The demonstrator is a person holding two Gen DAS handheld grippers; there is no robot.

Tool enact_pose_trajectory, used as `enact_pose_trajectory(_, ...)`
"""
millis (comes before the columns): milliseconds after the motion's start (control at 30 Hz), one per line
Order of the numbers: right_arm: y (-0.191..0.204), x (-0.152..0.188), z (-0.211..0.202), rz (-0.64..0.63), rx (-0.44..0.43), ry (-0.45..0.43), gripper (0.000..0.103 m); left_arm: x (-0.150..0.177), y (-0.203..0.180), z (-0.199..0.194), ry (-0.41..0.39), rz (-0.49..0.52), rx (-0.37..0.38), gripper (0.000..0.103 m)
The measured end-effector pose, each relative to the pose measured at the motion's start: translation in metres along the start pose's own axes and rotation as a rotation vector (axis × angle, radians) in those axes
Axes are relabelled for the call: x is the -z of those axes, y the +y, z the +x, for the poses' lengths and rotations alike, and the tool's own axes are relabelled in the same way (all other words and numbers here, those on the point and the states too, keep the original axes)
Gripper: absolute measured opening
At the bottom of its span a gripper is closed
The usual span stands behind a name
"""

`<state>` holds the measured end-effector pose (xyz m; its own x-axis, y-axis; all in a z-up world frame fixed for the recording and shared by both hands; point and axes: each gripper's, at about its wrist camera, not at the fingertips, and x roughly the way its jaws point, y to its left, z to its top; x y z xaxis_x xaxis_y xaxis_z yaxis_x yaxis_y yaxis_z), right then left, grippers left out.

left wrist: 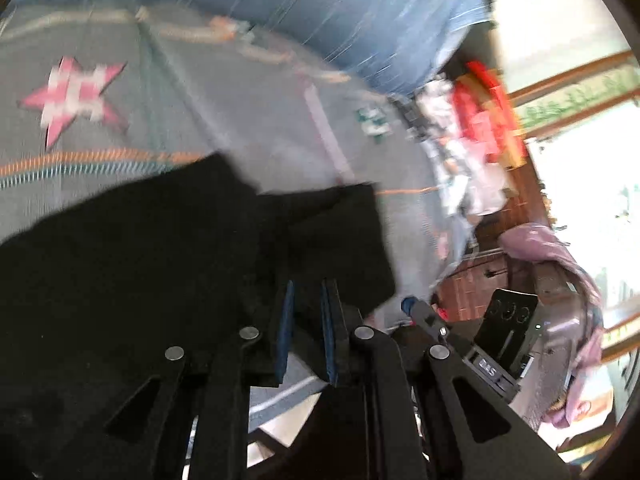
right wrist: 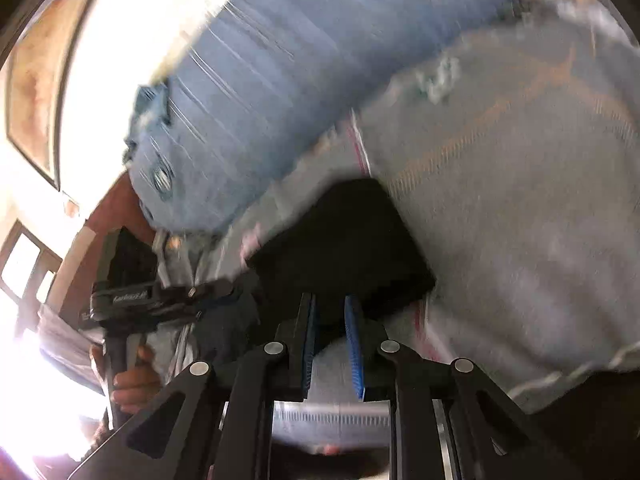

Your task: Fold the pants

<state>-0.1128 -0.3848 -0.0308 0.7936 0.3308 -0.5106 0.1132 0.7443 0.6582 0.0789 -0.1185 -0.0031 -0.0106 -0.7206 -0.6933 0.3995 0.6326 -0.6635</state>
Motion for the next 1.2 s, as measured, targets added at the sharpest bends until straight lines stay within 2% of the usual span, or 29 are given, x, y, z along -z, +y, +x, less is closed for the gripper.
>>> enact_pose_trajectory(33,0.006,-0.005,-0.001,-0.021,-0.005,-0.034,0.017,-0.002,-0.008,-0.002,-0.010,0.017,0.020,0.020)
enact_pose_trajectory(100,0.011,-0.013,0.004,-0.063,0.014,-0.074,0.017,-0.005,-0.021,0.003,-0.009,0.033,0.051,0.042)
enact_pose_trajectory(167,0.007,-0.015,0.016,-0.068,0.015,-0.076,0.017,-0.009,-0.031,0.022,0.015,0.060,0.033,0.043)
enact_pose_trajectory(233,-0.003,-0.012,0.034,-0.062,0.057,-0.048,0.017,-0.016,-0.032,0.045,0.022,0.067,-0.048,0.043)
enact_pose_trajectory(300,-0.014,-0.008,0.062,-0.050,0.114,0.016,0.008,-0.022,-0.013,0.069,0.035,0.045,-0.152,0.040)
enact_pose_trajectory(333,-0.022,-0.004,0.065,-0.032,0.086,0.012,0.006,-0.024,-0.005,0.076,0.037,0.019,-0.148,0.026)
enact_pose_trajectory(367,-0.025,-0.003,0.062,-0.015,0.064,-0.007,0.005,-0.026,0.000,0.073,0.015,-0.010,-0.139,0.017)
enact_pose_trajectory(433,-0.026,-0.007,0.058,0.002,0.049,0.014,0.009,-0.031,0.010,0.062,0.044,-0.095,-0.068,0.017)
enact_pose_trajectory(500,-0.024,-0.011,0.050,0.001,0.044,0.009,0.011,-0.030,0.015,0.045,0.029,-0.137,-0.025,0.017)
enact_pose_trajectory(533,-0.023,-0.014,0.046,0.004,0.040,0.006,0.016,-0.028,0.017,0.032,0.000,-0.138,-0.022,0.018)
enact_pose_trajectory(567,-0.021,-0.016,0.045,0.009,0.035,0.004,0.020,-0.025,0.018,0.020,-0.022,-0.138,-0.029,0.025)
enact_pose_trajectory(600,-0.019,-0.020,0.042,0.014,0.021,-0.001,0.022,-0.019,0.022,0.008,-0.039,-0.145,-0.031,0.040)
enact_pose_trajectory(667,-0.016,-0.023,0.042,0.018,0.005,0.002,0.026,-0.009,0.029,-0.002,-0.049,-0.166,-0.020,0.061)
enact_pose_trajectory(800,-0.008,-0.021,0.048,0.052,-0.081,0.086,0.027,0.006,0.041,0.013,-0.006,-0.228,0.008,0.062)
enact_pose_trajectory(900,-0.007,-0.007,0.042,0.081,-0.090,0.158,0.035,0.006,0.046,0.024,0.013,-0.276,0.055,0.062)
enact_pose_trajectory(1000,-0.021,0.011,0.032,0.189,-0.112,0.201,0.049,0.002,0.044,0.031,0.028,-0.291,0.095,0.062)
enact_pose_trajectory(1133,-0.039,0.027,0.041,0.337,-0.160,0.237,0.051,-0.003,0.034,0.046,0.061,-0.297,0.111,0.062)
enact_pose_trajectory(1200,-0.044,0.028,0.050,0.399,-0.196,0.227,0.051,-0.005,0.028,0.053,0.076,-0.294,0.098,0.062)
